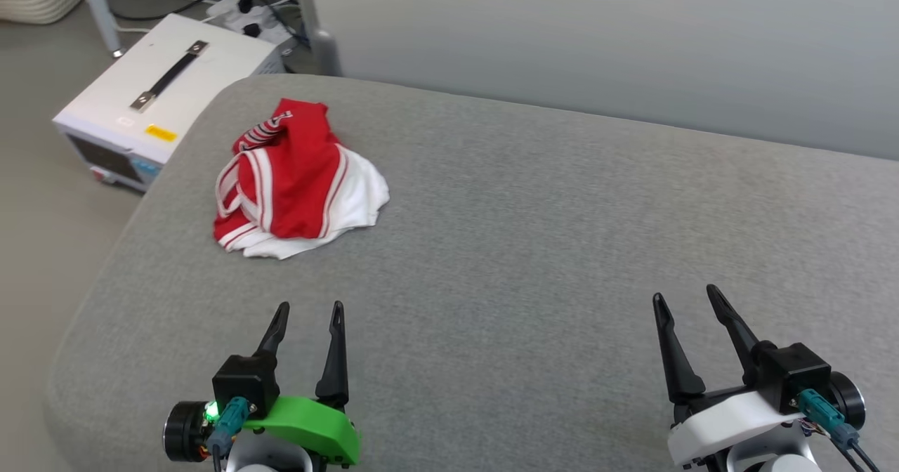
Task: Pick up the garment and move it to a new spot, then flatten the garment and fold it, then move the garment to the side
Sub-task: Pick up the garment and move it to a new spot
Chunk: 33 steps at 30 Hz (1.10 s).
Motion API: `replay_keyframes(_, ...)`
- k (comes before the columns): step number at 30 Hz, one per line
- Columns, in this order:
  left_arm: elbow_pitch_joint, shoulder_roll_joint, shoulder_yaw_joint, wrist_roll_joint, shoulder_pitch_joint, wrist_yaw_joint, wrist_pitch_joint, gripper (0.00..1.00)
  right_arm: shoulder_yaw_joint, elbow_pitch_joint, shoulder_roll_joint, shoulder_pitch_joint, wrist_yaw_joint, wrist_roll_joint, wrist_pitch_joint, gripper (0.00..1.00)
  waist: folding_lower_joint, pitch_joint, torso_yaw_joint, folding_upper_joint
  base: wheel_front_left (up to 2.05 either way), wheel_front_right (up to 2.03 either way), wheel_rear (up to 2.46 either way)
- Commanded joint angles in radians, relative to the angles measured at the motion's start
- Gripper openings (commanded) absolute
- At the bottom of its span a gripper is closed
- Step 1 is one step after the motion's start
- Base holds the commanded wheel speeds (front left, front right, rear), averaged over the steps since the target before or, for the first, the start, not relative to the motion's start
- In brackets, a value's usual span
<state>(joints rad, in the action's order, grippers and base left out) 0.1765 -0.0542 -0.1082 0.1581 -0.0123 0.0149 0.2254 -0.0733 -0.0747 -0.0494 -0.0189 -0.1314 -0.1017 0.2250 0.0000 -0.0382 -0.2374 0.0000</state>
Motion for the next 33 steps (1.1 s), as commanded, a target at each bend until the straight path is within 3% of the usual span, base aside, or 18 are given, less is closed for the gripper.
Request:
replay_keyframes(1,0.003,0.004,-0.004,0.004,-0.001,0.003,0.011,1.00,-0.006,-0.005,-0.001,-0.004,0.001,-0.008,0.011,1.00,0.0000,-0.006,-0.072,0.0000,0.00,0.00,0.00)
replay_keyframes(14,0.021,0.004,-0.020,0.020,0.000,0.004,0.036,1.00,-0.021,-0.023,-0.001,-0.002,0.001,-0.023,0.037,1.00,0.0000,-0.013,-0.215,0.0000,0.00,0.00,0.00)
replay_keyframes(23,0.003,0.004,-0.024,0.023,0.001,0.009,0.036,1.00,-0.022,-0.024,-0.001,-0.001,0.001,-0.028,0.037,1.00,0.0000,-0.015,-0.236,0.0000,0.00,0.00,0.00)
replay_keyframes(33,-0.019,0.004,-0.018,0.021,-0.001,0.012,0.036,1.00,-0.032,-0.017,-0.001,0.008,0.001,-0.021,0.037,1.00,0.0000,-0.043,-0.210,0.0000,0.00,0.00,0.00)
